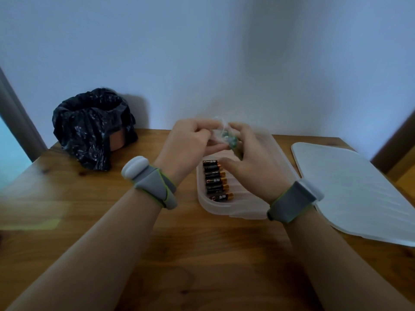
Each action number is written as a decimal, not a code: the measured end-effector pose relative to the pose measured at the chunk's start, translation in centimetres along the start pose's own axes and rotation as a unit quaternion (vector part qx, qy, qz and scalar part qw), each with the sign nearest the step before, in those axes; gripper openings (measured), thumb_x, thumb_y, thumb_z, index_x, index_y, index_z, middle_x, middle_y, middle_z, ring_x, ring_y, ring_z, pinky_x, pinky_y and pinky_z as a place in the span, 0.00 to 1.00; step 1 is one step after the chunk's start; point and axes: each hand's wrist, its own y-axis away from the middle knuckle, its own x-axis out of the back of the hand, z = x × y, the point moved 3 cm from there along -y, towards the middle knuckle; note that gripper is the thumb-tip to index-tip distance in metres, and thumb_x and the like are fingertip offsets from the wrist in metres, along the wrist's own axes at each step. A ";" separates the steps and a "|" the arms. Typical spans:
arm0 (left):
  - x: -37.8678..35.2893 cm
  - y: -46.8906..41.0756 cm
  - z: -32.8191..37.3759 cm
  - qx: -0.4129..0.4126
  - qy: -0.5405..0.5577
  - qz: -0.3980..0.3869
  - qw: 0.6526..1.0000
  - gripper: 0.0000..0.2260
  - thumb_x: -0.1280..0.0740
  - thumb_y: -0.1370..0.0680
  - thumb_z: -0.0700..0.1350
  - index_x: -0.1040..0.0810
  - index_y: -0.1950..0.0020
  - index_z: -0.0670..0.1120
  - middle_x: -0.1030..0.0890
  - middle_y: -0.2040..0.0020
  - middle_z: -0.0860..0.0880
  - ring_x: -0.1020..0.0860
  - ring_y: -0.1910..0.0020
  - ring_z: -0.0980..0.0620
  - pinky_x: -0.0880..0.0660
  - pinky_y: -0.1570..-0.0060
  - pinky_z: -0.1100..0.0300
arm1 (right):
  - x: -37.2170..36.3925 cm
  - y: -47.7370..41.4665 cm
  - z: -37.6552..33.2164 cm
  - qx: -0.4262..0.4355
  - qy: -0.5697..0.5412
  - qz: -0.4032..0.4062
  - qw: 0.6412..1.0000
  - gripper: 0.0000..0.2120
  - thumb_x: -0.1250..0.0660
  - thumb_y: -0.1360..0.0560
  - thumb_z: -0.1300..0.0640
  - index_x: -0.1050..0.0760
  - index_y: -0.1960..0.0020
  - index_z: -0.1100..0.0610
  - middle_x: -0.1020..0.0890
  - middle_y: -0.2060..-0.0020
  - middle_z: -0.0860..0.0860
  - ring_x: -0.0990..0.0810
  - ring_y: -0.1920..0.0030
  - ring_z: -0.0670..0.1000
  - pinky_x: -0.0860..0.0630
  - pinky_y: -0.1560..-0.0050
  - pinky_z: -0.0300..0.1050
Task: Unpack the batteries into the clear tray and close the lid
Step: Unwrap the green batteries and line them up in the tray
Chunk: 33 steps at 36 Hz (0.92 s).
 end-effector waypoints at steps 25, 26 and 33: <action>1.1 -0.8 -0.5 -0.225 -0.430 -0.029 0.874 0.04 0.29 0.23 0.48 0.14 0.54 0.54 0.23 0.51 0.51 0.25 0.53 0.53 0.26 0.52 0.56 | 0.4 -0.9 1.6 0.004 0.093 0.008 0.996 0.07 0.36 0.16 0.52 0.20 0.46 0.53 0.17 0.59 0.44 0.19 0.60 0.48 0.19 0.52 0.55; 1.2 -0.8 -0.5 -0.229 -0.430 -0.028 0.873 0.04 0.29 0.23 0.48 0.15 0.54 0.54 0.23 0.51 0.52 0.25 0.54 0.53 0.26 0.52 0.57 | 0.3 -1.0 1.7 0.004 0.091 0.001 0.996 0.07 0.36 0.16 0.52 0.20 0.46 0.53 0.16 0.58 0.45 0.19 0.60 0.48 0.19 0.52 0.55; 1.6 -0.9 -0.4 -0.231 -0.395 -0.019 0.889 0.06 0.30 0.23 0.43 0.14 0.53 0.51 0.22 0.67 0.57 0.25 0.65 0.59 0.31 0.63 0.65 | 0.6 -0.8 1.4 0.017 0.033 -0.030 0.999 0.07 0.34 0.16 0.56 0.21 0.53 0.53 0.16 0.66 0.47 0.17 0.70 0.48 0.18 0.66 0.45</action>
